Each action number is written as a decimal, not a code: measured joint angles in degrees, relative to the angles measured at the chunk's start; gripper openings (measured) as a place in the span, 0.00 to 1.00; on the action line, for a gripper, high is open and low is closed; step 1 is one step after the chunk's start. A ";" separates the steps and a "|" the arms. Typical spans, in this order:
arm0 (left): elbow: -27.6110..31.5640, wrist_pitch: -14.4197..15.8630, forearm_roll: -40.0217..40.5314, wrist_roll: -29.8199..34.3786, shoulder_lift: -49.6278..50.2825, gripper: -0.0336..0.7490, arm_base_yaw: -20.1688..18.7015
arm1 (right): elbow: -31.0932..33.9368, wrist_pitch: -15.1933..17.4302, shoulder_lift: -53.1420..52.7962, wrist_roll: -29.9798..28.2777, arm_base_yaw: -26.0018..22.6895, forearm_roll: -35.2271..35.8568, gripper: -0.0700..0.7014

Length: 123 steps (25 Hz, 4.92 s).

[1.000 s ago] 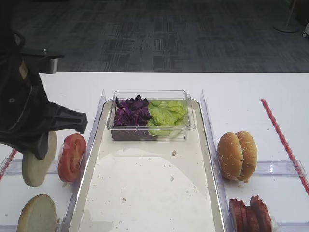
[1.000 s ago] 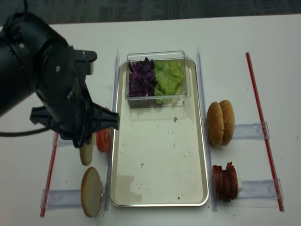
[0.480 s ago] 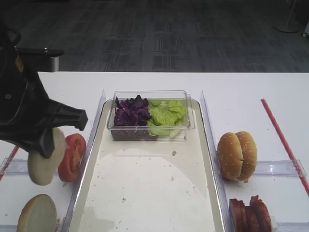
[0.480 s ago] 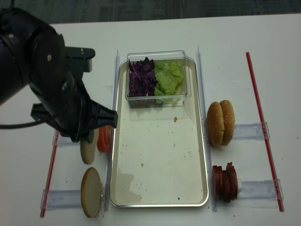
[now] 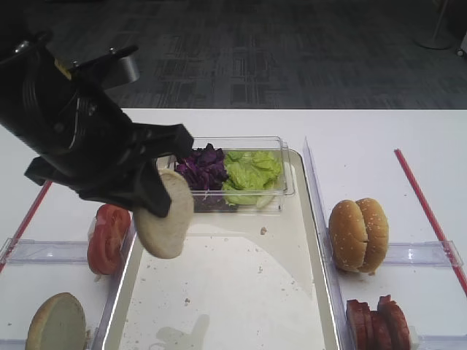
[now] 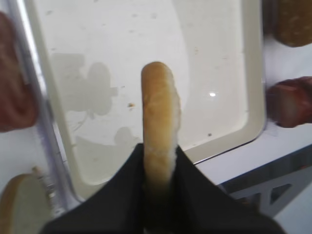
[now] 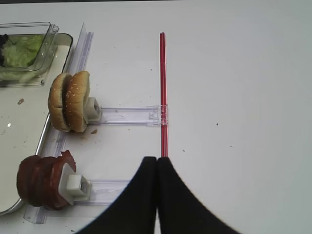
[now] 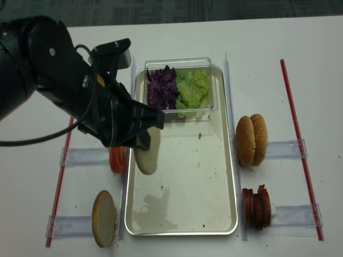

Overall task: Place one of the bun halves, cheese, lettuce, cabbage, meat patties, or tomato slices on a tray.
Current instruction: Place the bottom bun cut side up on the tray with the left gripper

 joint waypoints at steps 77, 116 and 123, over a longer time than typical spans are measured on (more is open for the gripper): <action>5.84 -8.69 -41.31 37.16 24.03 0.13 3.62 | 0.00 0.00 0.00 0.00 0.00 0.00 0.56; 5.84 -8.15 -40.47 35.18 24.03 0.72 5.19 | 0.00 0.00 0.00 0.00 0.00 0.00 0.56; 5.84 -8.61 -40.47 34.91 24.03 0.82 5.19 | 0.00 0.00 0.00 0.00 0.00 0.00 0.56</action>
